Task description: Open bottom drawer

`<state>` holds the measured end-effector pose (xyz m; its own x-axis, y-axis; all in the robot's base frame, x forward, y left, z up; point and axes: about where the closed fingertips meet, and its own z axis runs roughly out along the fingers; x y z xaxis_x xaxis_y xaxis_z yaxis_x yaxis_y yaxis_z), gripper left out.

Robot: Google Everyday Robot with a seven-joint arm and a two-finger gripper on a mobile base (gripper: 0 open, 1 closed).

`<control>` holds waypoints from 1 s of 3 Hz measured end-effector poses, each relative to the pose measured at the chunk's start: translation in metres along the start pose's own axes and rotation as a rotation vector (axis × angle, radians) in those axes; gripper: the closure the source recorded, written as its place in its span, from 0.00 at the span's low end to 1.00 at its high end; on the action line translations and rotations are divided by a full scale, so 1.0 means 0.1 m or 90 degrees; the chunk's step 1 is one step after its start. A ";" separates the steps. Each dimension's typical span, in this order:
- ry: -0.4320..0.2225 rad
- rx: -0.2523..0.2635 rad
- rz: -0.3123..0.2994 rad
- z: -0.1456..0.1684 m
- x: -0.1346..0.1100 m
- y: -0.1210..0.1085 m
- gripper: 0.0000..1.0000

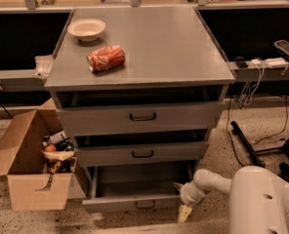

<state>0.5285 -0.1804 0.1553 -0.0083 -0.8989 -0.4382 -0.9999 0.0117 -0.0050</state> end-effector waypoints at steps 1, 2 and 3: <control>-0.014 -0.020 0.005 0.05 0.04 0.38 0.18; -0.017 -0.022 0.005 0.00 0.01 0.44 0.42; -0.017 -0.022 0.005 0.00 0.01 0.43 0.65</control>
Offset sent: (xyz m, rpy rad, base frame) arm -0.1200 -0.0033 -0.0067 0.0896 0.0670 0.0054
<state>0.4851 -0.1808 0.1549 -0.0162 -0.8868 -0.4618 -0.9996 0.0030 0.0294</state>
